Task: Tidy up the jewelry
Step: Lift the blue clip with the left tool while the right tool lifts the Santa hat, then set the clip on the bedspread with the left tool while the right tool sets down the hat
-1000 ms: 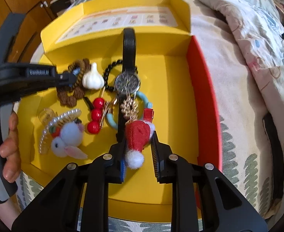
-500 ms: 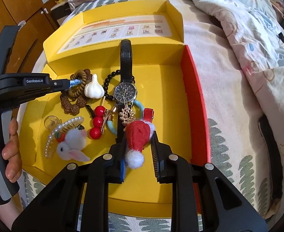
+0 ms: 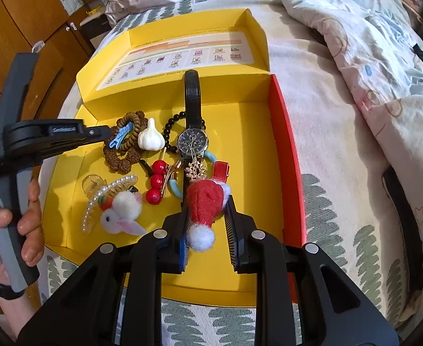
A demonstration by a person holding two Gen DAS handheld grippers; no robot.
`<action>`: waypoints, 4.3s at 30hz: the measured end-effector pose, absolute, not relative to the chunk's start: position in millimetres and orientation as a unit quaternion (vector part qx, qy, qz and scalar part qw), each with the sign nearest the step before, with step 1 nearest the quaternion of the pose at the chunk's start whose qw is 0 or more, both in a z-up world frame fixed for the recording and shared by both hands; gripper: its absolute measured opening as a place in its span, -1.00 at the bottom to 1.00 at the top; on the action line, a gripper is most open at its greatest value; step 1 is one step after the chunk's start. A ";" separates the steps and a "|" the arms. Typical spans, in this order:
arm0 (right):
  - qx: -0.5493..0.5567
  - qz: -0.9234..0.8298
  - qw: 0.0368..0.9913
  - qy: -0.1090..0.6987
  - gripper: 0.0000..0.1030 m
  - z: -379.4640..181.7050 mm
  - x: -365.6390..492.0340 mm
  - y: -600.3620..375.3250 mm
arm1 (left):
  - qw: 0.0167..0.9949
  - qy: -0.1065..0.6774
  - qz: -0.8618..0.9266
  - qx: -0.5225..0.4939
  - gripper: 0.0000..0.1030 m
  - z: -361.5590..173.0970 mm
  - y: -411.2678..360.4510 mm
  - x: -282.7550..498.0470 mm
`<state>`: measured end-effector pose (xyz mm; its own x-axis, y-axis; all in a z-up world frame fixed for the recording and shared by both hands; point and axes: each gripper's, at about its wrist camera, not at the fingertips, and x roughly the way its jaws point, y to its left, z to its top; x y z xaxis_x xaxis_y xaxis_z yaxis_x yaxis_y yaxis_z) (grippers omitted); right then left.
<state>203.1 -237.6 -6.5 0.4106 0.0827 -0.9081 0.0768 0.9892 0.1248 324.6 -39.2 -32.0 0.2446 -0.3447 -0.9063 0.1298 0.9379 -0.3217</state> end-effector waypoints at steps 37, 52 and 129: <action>0.065 0.006 0.834 0.547 -0.57 -12.0 207.8 -232.6 | 0.797 0.596 -0.096 0.038 -0.73 -43.8 -82.8 324.6; 0.083 0.015 0.843 0.531 -0.57 10.7 196.2 -237.4 | 0.808 0.578 -0.114 0.012 -0.73 -5.2 -63.8 306.3; 0.099 -0.085 0.798 0.588 -0.21 -34.5 38.7 -332.5 | 0.789 0.611 -0.059 0.013 0.01 -10.8 11.4 109.3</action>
